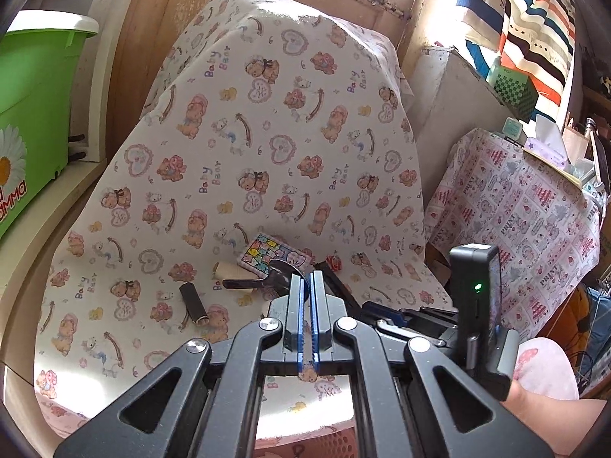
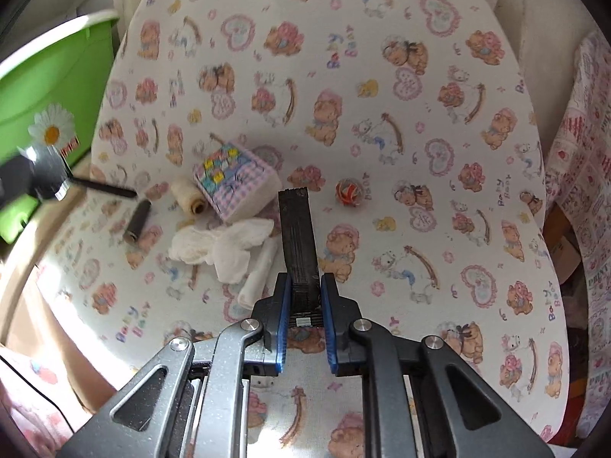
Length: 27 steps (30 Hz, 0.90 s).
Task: Collect trash
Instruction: 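Lift the spoon and strip and carry both tools over the pink basket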
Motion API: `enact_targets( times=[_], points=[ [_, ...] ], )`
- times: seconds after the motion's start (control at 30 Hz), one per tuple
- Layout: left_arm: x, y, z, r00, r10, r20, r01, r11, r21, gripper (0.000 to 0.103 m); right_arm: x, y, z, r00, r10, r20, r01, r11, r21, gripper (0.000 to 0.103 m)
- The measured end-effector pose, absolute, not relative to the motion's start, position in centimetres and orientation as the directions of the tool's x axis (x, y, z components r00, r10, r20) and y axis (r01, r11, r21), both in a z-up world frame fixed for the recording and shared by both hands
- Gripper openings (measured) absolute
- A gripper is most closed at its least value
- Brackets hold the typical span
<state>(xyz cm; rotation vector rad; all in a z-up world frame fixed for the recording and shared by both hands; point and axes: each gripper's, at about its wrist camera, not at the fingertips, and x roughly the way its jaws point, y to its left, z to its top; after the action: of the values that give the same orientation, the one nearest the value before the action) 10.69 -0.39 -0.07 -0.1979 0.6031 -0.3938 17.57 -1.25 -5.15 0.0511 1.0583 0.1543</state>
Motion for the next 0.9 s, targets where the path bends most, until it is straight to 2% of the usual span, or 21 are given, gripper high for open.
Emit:
enact_targets(
  times=[0.13, 0.3, 0.47, 0.63, 0.8, 0.9],
  points=[
    [10.6, -0.3, -0.2, 0.747, -0.412, -0.522, 0.29, 0.908, -0.301, 0.002, 17.1, -2.6, -3.6, 0.486, 0.205, -0.849, -0.073, 0.978, 0.195, 0.017],
    [10.4, -0.3, -0.9, 0.729, -0.413, -0.546, 0.279, 0.907, -0.315, 0.002, 15.3, -2.4, -1.1, 0.511, 0.203, -0.835, -0.107, 0.979, 0.173, 0.017],
    [7.8, -0.8, 0.3, 0.722, -0.479, -0.499, 0.335, 0.873, -0.353, 0.002, 12.1, -1.8, 1.4, 0.538, 0.207, -0.817, -0.155, 0.977, 0.145, 0.017],
    [4.8, -1.9, 0.7, 0.713, -0.497, -0.495, 0.348, 0.863, -0.365, 0.002, 8.3, -2.1, 2.9, 0.536, 0.244, -0.808, -0.162, 0.969, 0.185, 0.017],
    [2.5, -2.5, -0.3, 0.673, -0.502, -0.543, 0.321, 0.86, -0.397, 0.002, 5.5, -2.0, 3.3, 0.506, 0.283, -0.815, -0.188, 0.958, 0.216, 0.017],
    [1.7, -3.0, -1.6, 0.604, -0.502, -0.619, 0.309, 0.863, -0.399, 0.002, 4.3, -1.5, 2.9, 0.475, 0.282, -0.833, -0.206, 0.957, 0.206, 0.017]
  ],
)
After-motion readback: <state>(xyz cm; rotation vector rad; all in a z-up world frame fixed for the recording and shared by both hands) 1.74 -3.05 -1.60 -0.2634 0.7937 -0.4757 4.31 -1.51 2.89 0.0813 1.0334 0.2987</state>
